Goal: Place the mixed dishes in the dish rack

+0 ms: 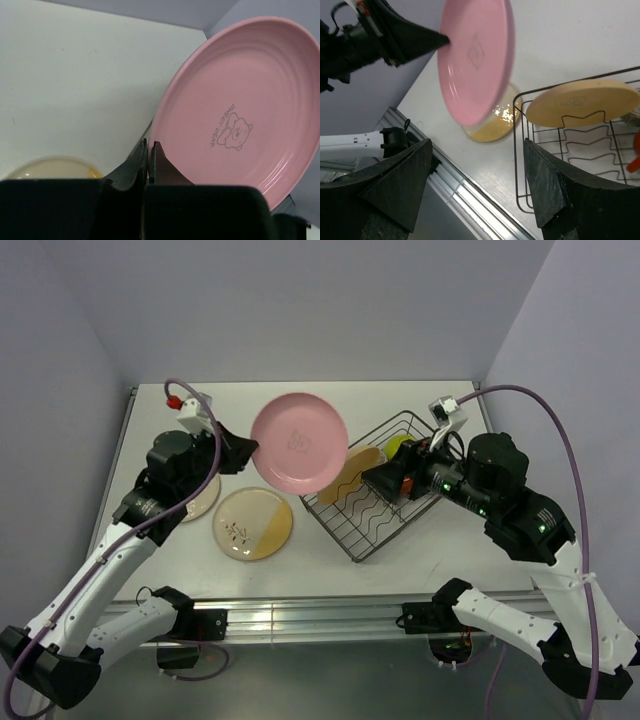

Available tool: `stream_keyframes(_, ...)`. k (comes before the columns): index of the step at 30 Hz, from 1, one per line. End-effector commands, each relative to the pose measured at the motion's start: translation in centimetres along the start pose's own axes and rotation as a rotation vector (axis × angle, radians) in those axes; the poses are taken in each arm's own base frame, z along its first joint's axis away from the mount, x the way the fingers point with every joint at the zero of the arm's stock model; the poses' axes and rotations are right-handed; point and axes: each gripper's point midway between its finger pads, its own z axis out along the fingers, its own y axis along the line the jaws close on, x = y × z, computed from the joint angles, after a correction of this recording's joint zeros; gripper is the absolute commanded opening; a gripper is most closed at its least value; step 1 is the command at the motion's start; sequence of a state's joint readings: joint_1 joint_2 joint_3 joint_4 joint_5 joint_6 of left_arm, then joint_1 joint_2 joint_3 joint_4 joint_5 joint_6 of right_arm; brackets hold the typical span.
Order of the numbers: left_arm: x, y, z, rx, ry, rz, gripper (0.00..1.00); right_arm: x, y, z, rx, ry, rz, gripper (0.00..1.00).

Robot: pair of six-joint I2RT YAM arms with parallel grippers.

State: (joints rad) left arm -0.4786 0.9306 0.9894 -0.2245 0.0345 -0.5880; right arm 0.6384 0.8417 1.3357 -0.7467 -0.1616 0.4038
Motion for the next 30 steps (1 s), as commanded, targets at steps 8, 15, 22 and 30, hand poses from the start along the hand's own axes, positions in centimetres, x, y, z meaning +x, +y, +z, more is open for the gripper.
stream_keyframes(8,1.4,-7.5,-1.2,0.187,0.002,0.027,0.0,-2.8,0.1,3.2,0.013,-0.052,-0.002,0.8)
stream_keyframes(15,2.5,-9.3,-1.8,0.236,0.033,0.053,0.0,-1.1,-0.2,4.6,-0.007,-0.012,0.007,0.26)
stream_keyframes(22,3.7,-12.3,-3.8,0.45,0.1,0.158,0.37,-0.7,-0.6,3.3,0.0,-0.042,-0.015,0.0)
stream_keyframes(30,6.8,-14.5,-6.0,0.671,0.228,0.211,0.87,0.7,0.3,1.8,-0.073,-0.033,-0.034,0.0)
